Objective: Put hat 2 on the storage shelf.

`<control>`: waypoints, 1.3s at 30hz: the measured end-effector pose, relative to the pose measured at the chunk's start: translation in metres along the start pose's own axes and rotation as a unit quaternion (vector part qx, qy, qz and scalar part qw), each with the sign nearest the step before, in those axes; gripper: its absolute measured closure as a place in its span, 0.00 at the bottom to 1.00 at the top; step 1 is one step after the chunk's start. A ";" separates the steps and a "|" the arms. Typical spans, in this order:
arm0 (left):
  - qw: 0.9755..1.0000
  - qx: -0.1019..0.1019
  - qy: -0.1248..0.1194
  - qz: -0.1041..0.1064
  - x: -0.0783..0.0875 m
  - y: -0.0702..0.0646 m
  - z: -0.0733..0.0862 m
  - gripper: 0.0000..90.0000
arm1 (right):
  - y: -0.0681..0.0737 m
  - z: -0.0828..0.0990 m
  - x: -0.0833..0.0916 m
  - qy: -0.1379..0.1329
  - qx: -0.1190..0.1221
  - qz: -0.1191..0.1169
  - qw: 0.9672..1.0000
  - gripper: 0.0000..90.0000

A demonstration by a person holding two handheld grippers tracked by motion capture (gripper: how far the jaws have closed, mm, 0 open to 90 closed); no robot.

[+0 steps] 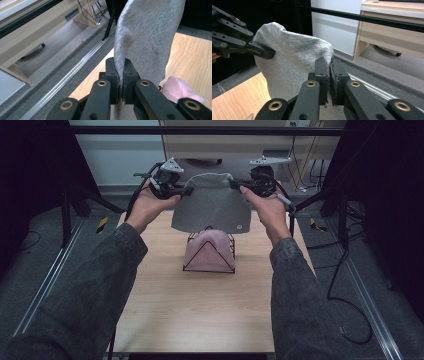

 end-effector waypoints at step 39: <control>0.999 0.029 0.015 0.014 -0.012 -0.008 0.041 0.95 | 0.002 0.038 0.000 0.042 0.008 0.006 0.999 0.95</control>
Point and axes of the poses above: each handheld gripper's, and its own axes: x roughly backward along the jaws, z roughly out of its underside, y roughly to its left, the point moved 5 cm from there along -x, roughly forward along the jaws, and after that the axes turned 14 degrees about -y, right-handed, at the moved point
